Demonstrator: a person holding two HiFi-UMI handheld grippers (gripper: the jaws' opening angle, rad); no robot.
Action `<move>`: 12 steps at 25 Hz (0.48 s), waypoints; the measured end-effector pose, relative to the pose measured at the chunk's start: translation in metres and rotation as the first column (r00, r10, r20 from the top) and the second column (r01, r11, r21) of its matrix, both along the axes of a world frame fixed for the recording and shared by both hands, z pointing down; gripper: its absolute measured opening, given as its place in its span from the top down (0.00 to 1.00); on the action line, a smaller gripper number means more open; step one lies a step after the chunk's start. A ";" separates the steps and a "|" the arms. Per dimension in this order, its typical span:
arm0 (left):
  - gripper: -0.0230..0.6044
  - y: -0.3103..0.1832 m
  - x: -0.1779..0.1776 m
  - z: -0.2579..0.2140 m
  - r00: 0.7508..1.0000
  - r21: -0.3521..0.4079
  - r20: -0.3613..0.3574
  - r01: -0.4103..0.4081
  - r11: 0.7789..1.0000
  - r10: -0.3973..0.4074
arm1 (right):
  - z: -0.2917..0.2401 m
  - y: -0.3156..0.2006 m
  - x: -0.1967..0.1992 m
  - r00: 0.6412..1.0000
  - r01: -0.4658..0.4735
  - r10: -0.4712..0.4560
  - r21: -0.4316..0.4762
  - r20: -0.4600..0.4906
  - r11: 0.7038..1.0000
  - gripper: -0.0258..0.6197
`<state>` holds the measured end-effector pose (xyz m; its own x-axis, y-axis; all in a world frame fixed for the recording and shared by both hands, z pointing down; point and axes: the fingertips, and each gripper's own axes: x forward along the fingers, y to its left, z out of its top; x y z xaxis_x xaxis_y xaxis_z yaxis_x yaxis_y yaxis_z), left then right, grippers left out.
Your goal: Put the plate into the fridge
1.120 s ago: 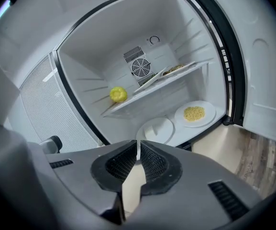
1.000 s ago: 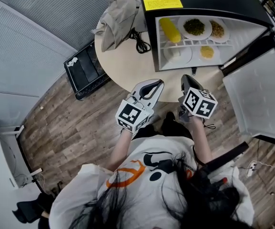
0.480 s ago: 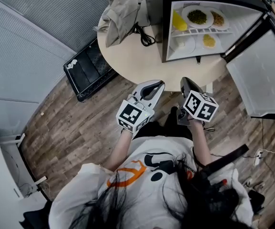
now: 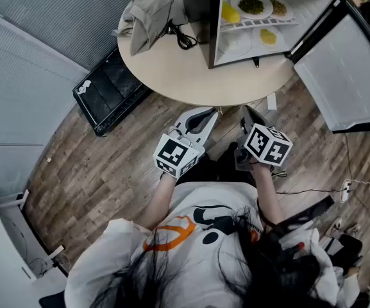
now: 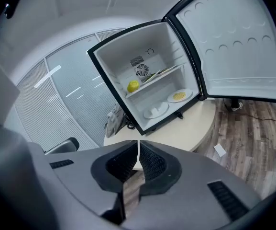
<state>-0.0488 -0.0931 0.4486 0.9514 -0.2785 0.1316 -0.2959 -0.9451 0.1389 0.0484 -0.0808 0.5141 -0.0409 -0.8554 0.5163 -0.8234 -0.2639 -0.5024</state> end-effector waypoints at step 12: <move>0.95 0.011 -0.006 -0.004 0.998 -0.011 -0.017 0.055 0.998 -0.056 | -0.001 0.025 -0.009 0.999 0.048 -0.048 -0.024 -0.007 0.999 0.92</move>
